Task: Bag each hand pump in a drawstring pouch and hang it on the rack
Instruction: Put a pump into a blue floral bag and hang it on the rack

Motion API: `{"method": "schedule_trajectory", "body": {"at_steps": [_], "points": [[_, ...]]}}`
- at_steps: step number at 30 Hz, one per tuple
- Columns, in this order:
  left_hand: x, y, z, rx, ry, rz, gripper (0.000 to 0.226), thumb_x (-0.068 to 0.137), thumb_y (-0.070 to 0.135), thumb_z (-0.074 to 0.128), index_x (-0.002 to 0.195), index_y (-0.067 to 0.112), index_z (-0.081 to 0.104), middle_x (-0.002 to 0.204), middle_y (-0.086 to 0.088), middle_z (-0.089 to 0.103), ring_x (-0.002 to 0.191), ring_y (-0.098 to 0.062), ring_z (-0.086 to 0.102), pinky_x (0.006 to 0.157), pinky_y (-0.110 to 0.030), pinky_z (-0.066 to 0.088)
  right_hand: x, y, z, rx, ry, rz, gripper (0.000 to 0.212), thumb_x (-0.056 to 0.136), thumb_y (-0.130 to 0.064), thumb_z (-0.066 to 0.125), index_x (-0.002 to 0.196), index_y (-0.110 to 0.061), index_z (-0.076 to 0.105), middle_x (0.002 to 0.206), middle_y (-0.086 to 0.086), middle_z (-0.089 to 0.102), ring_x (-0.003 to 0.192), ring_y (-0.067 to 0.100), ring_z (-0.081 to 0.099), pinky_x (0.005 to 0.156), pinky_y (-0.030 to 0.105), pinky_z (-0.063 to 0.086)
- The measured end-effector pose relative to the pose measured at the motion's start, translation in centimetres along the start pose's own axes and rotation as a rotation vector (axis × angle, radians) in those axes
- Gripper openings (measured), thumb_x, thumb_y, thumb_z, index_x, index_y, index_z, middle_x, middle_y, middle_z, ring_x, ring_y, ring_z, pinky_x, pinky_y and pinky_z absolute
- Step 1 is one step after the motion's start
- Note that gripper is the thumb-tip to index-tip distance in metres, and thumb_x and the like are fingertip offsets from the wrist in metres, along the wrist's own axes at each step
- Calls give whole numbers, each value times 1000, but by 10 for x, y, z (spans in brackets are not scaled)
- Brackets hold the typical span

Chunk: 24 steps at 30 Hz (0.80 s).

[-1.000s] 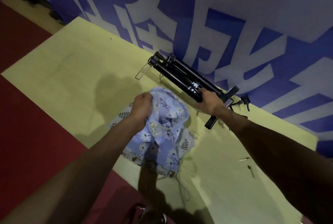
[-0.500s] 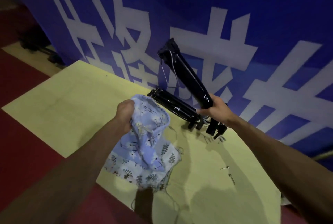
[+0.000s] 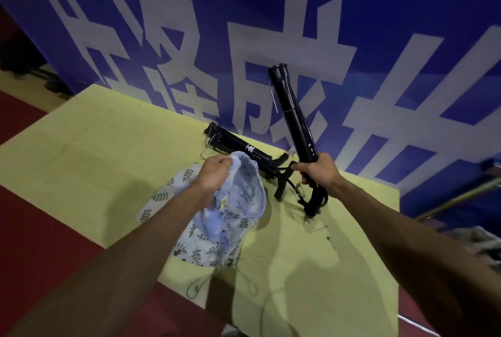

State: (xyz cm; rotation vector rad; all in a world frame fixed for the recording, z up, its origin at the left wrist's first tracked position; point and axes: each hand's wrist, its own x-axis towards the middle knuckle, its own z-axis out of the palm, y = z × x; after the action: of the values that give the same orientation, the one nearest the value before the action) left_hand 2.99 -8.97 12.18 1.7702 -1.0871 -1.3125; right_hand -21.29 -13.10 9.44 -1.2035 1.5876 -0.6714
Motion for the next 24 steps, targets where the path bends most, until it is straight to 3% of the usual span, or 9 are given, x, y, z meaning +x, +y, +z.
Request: {"method": "schedule_trajectory", "body": {"at_steps": [4, 11, 15, 17, 20, 22, 24], "points": [[5, -8, 19, 90, -45, -10, 20, 99, 20, 42, 87, 10, 55, 84, -8, 51, 80, -22, 47, 65, -27, 38, 1, 27, -16, -194, 57, 87, 20, 75, -10, 74, 87, -11, 59, 66, 8, 62, 48, 21, 55, 41, 24, 43], [25, -9, 40, 83, -35, -43, 29, 99, 22, 43, 116, 5, 59, 104, -10, 56, 95, -25, 53, 83, -33, 42, 2, 48, -41, -187, -37, 104, 22, 74, -10, 75, 88, -9, 59, 68, 10, 62, 50, 22, 56, 46, 28, 46], [30, -4, 36, -118, 28, -151, 28, 97, 22, 47, 118, 8, 59, 114, -16, 61, 110, -36, 59, 99, -49, 47, 9, 36, -50, -193, -103, 49, 22, 73, -7, 76, 83, -11, 57, 63, 5, 56, 50, 18, 54, 46, 28, 43], [28, -3, 29, -225, 13, -236, 31, 97, 24, 46, 121, 9, 57, 111, -19, 62, 103, -37, 61, 97, -51, 48, 10, 34, -57, -249, -152, 22, 23, 70, -6, 78, 82, -8, 58, 63, 5, 56, 56, 19, 55, 51, 30, 45], [26, 0, 17, -314, 9, -268, 34, 98, 28, 43, 121, 6, 56, 96, -15, 61, 83, -30, 60, 84, -41, 50, 9, 30, -66, -395, -221, -20, 24, 67, -10, 82, 79, -8, 61, 68, 4, 61, 66, 20, 60, 65, 33, 50], [24, 3, 10, -338, 33, -256, 41, 99, 28, 42, 129, 2, 52, 110, -15, 57, 92, -31, 59, 90, -40, 48, 5, 25, -72, -495, -243, -48, 24, 69, -9, 81, 74, -18, 59, 67, -1, 60, 64, 14, 59, 60, 22, 46], [21, 9, 5, -318, 81, -179, 32, 99, 24, 41, 116, 5, 59, 112, -13, 53, 93, -29, 57, 86, -37, 46, 0, 17, -74, -617, -256, -58, 26, 71, -10, 80, 78, -20, 58, 67, -4, 59, 62, 10, 57, 55, 17, 42]]}}
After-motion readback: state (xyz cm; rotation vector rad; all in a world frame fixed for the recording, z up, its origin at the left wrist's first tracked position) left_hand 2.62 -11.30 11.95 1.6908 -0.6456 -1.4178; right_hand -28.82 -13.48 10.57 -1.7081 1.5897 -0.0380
